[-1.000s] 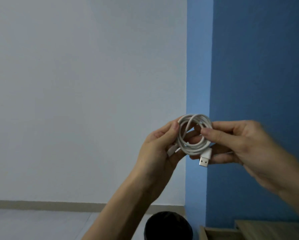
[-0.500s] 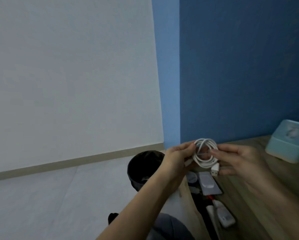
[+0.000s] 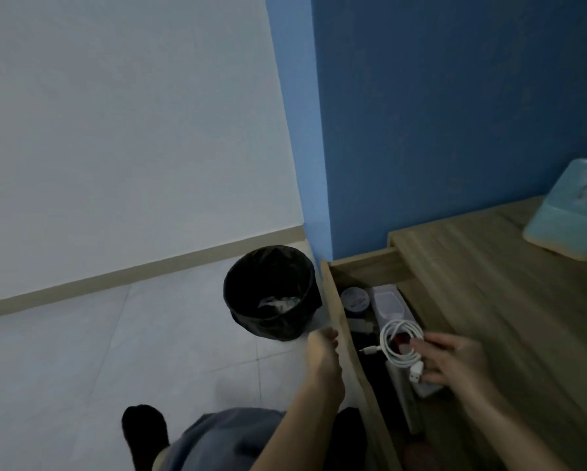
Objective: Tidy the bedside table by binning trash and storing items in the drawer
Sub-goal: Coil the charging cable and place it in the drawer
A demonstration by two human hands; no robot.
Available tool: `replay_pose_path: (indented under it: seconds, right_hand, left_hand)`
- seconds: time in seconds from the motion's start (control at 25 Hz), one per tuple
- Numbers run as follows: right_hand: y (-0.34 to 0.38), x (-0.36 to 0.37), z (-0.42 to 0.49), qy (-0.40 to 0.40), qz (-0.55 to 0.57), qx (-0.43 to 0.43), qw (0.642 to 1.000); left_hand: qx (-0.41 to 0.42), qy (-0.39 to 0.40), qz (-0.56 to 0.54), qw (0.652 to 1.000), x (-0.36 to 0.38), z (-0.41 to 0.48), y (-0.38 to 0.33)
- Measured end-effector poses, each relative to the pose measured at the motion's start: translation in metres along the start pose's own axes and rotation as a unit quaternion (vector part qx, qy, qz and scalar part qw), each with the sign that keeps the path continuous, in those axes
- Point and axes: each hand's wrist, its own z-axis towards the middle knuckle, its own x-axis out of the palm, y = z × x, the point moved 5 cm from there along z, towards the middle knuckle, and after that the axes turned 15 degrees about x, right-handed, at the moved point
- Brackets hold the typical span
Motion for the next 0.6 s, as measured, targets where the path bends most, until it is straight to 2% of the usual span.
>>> replay_pose_path:
  seconds: [0.12, 0.24, 0.4, 0.6]
  right_hand:
    - [-0.027, -0.005, 0.032, -0.018, -0.062, 0.028, 0.997]
    - [-0.051, -0.013, 0.052, -0.031, -0.146, 0.043, 0.988]
    - [-0.075, -0.015, 0.074, -0.031, -0.282, 0.032, 0.958]
    - [-0.099, -0.003, 0.091, -0.023, -0.395, 0.058, 0.916]
  left_hand:
    - [-0.041, 0.021, -0.022, 0.999, 0.014, 0.013, 0.007]
    - [-0.092, 0.075, -0.04, 0.992, 0.028, 0.022, 0.022]
    - [-0.108, 0.118, -0.026, 0.987, 0.043, 0.026, 0.036]
    - [-0.114, 0.095, -0.017, 0.989, 0.043, 0.034, 0.045]
